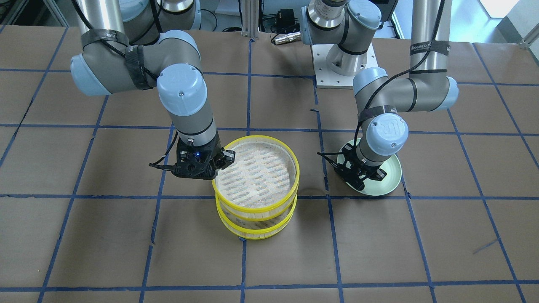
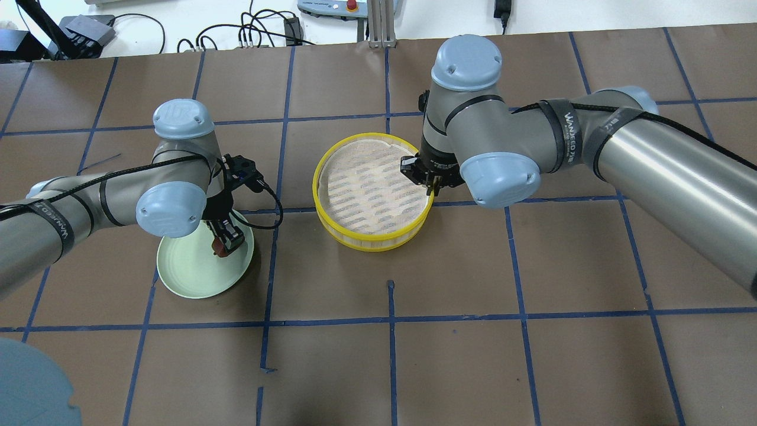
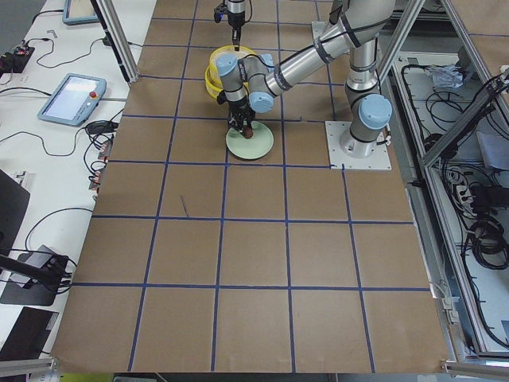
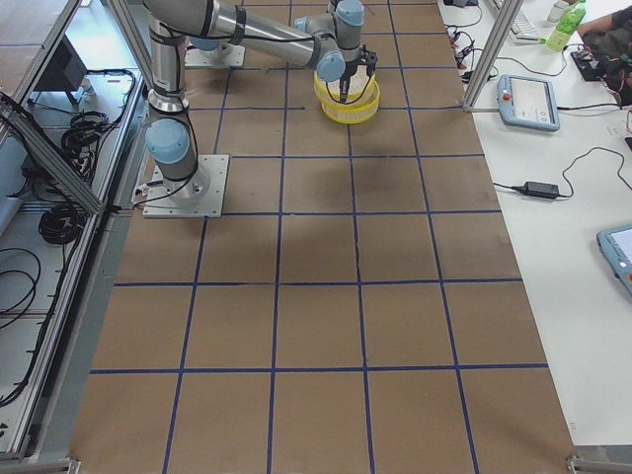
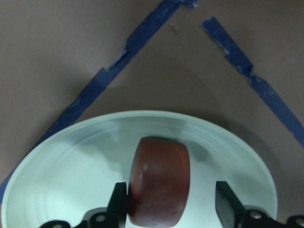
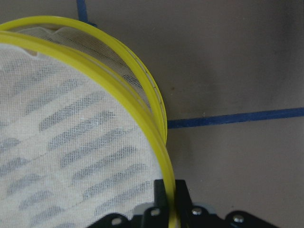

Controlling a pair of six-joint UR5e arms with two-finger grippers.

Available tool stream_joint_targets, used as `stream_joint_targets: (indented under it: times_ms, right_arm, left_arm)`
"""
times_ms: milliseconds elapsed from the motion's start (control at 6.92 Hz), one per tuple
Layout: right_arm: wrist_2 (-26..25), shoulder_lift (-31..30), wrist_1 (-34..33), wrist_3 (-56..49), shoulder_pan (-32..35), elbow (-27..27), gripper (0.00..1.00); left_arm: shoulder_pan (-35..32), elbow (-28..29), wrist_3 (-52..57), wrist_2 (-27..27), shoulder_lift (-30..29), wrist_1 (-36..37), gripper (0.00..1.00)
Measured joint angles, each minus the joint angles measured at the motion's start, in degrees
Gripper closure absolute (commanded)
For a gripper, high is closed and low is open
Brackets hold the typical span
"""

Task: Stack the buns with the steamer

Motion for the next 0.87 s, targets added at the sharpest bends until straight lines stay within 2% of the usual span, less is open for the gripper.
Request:
stream_joint_targets:
  times_ms: [145,434,578,723,867]
  right_arm:
    - [0.00,0.10,-0.06,-0.01,-0.04,-0.63,0.88]
    - [-0.05,0.44,-0.08,-0.13,-0.09,-1.84,0.88]
    - [-0.17,0.71,-0.09,-0.30,-0.13,-2.02,0.78]
    - [-0.40,0.91,-0.09,-0.35,-0.15,-2.00,0.61]
    - [-0.56,0.95,-0.09,-0.22,-0.16,-1.94,0.35]
  left_arm:
    - [0.42,0.34,-1.46,-0.85,0.66,-0.71,0.92]
    - [2.20,2.83,-8.67,-8.48,3.31,-6.39,0.92]
    - [2.38,6.21,-13.84,-13.58,4.53,-11.14,0.92]
    - [2.18,10.63,-18.98,-18.72,5.31,-16.87,0.92]
    - [2.05,14.46,-23.68,-23.70,5.74,-21.21,0.92]
